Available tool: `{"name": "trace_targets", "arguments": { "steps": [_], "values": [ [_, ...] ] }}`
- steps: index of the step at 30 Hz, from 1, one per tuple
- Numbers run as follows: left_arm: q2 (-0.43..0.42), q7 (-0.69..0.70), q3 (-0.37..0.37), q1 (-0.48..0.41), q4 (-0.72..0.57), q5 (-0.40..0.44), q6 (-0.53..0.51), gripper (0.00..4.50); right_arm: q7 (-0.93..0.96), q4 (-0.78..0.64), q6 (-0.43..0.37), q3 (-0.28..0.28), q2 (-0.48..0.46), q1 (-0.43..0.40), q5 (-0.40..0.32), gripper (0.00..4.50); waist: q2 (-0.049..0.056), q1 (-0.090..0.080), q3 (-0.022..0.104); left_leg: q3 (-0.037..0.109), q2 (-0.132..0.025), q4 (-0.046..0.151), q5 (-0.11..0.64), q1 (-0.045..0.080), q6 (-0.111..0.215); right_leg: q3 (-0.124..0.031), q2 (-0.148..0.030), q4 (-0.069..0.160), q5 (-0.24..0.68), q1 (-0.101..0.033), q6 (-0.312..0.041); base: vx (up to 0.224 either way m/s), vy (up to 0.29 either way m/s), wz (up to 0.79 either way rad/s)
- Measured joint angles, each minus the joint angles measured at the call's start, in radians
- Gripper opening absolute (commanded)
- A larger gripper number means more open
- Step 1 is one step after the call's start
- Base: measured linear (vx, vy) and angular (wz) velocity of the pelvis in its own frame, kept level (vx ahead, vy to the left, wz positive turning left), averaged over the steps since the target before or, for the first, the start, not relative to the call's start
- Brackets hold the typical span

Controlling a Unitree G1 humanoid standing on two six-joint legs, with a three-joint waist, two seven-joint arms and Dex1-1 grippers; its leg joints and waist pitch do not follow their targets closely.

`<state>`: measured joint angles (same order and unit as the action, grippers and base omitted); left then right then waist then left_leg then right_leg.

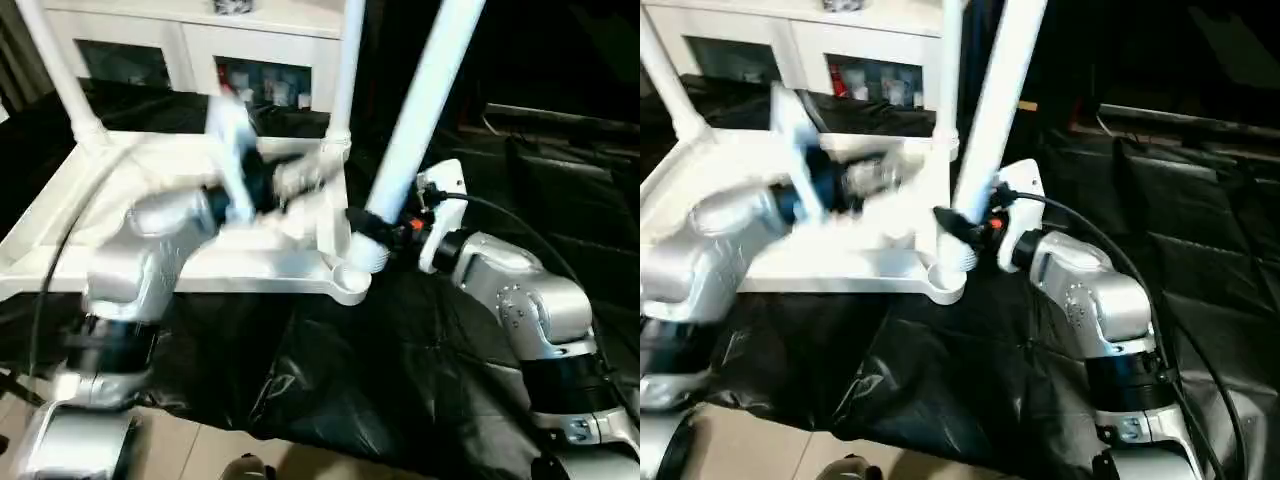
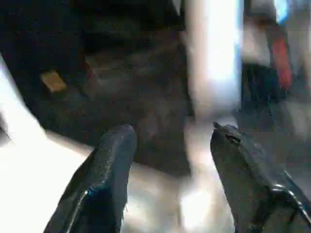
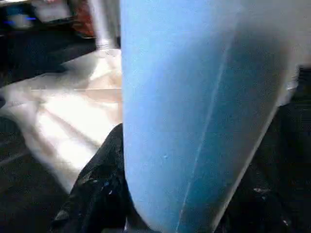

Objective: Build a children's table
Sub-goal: Pick table leg

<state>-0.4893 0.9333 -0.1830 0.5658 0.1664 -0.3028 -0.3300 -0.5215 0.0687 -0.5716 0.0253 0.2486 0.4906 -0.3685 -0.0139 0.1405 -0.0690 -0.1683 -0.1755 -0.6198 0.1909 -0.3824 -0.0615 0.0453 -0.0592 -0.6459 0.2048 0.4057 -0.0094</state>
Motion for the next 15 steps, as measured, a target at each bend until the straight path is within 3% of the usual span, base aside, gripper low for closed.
{"name": "trace_targets", "arguments": {
  "steps": [5, 15],
  "values": [
    [-0.03, 0.107, -0.096, -0.035, 0.107, 0.07, 0.075, 2.86, 0.022, 0.026, 0.024, -0.016, -0.009, -0.028, 0.019, 1.88, -0.007, 0.002, -0.001, -0.001, 0.0, 0.0, 0.0, -0.002, 0.0, 0.0, 0.0, 0.0, 0.0, 0.0, 0.0, 0.0, 0.0, 0.0],
    [-0.002, 0.158, -0.148, 0.121, 0.487, 0.202, 0.291, 1.98, 0.024, 0.024, 0.063, 0.007, -0.023, -0.063, 0.04, 1.88, -0.007, -0.003, 0.0, -0.001, 0.0, 0.0, -0.001, 0.0, 0.0, 0.0, -0.001, 0.0, -0.002, 0.0, -0.001, 0.0, 0.0, 0.0]
  ]
}}
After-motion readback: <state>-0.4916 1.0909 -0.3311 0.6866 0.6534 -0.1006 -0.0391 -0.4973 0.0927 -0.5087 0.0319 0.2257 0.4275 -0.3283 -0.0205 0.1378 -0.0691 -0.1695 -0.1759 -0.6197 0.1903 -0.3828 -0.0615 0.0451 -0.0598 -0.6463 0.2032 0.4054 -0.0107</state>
